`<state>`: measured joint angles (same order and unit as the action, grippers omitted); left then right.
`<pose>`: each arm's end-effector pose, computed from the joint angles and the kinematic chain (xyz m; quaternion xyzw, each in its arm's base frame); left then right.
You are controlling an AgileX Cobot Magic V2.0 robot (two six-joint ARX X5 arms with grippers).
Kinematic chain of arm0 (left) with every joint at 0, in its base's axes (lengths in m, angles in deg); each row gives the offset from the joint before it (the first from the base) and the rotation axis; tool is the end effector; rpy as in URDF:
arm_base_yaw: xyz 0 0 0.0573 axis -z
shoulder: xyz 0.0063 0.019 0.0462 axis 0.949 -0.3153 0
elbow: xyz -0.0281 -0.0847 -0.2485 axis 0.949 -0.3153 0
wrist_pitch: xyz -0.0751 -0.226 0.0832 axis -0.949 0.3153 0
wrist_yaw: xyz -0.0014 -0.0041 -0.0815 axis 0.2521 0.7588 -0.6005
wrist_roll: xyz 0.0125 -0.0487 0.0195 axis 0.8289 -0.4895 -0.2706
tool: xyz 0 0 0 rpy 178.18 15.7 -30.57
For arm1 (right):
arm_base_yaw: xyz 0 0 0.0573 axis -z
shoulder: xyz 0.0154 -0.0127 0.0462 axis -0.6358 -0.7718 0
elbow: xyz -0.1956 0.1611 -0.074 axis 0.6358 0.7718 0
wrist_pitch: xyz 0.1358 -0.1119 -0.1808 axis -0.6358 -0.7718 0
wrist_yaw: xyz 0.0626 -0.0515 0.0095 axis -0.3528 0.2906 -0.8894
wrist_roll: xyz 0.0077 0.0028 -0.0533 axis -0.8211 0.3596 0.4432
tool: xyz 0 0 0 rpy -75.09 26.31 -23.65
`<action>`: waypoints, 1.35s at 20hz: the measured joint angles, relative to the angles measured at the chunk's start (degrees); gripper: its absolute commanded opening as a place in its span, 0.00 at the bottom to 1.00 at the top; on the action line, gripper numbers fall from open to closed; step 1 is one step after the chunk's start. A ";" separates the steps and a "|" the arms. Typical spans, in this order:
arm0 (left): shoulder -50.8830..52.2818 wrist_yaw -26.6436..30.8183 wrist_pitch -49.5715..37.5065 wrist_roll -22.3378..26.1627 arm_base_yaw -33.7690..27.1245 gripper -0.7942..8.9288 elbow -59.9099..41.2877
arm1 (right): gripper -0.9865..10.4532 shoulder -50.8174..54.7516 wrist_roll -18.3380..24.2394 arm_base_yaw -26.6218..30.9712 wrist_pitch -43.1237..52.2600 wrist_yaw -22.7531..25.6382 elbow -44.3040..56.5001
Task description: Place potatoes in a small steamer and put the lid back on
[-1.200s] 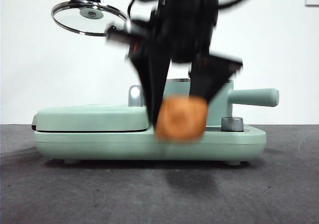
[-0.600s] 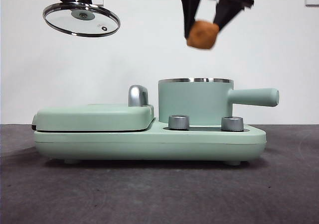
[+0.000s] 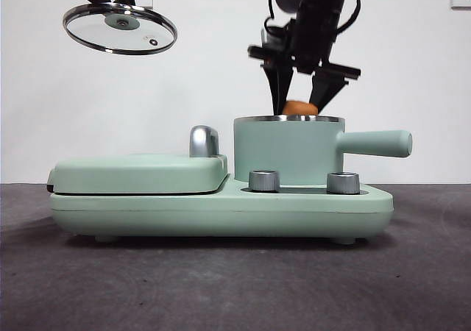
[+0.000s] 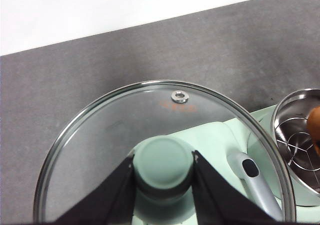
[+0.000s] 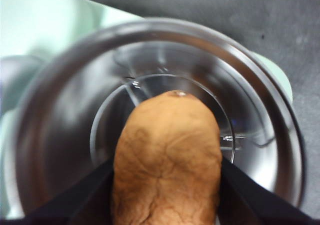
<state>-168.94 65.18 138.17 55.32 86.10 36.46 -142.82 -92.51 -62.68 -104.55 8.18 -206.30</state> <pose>0.3466 -0.0921 0.4251 0.0436 0.3178 -0.1663 0.9324 0.4154 0.1813 0.3026 -0.0121 0.5712 0.1580 0.8053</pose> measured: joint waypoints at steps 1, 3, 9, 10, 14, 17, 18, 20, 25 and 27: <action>0.00 0.00 0.00 -0.02 0.00 0.09 0.00 | 0.23 -0.57 0.02 0.09 -0.07 -0.02 0.00; 0.00 0.02 -0.04 0.00 0.00 0.09 0.00 | 0.23 -1.22 0.04 0.20 -0.90 -0.09 0.00; 0.00 0.00 -0.09 0.00 0.02 0.09 0.00 | 0.23 -1.25 0.46 0.39 -2.12 -2.32 0.00; 0.00 0.04 -0.11 0.00 0.20 0.09 0.00 | 0.23 -1.31 0.57 0.39 -2.40 -3.06 0.00; 0.00 0.00 -0.24 0.00 1.33 0.09 0.00 | 0.44 -1.46 0.87 0.39 -2.89 -3.06 0.00; 0.00 0.02 -0.46 0.00 2.34 0.09 0.00 | 0.46 -1.46 0.87 0.39 -2.10 -3.23 0.00; 0.00 0.02 -0.46 0.00 2.91 0.09 0.00 | 0.46 -1.44 0.87 0.44 -2.25 -3.43 0.00; 0.00 0.00 -0.46 0.00 4.02 0.09 0.00 | 0.46 -0.15 0.92 0.79 -3.34 -3.82 0.02; 0.00 0.02 -0.68 0.00 7.08 0.09 0.00 | 0.46 17.03 2.43 1.20 -4.66 -3.82 -0.13; 0.00 0.00 -0.94 0.00 8.90 0.09 0.00 | 0.46 22.12 2.69 0.92 -4.68 -1.64 -0.20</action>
<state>-168.94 65.18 137.23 55.32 95.00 36.46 -120.71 -89.82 -61.76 -109.22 6.54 -206.50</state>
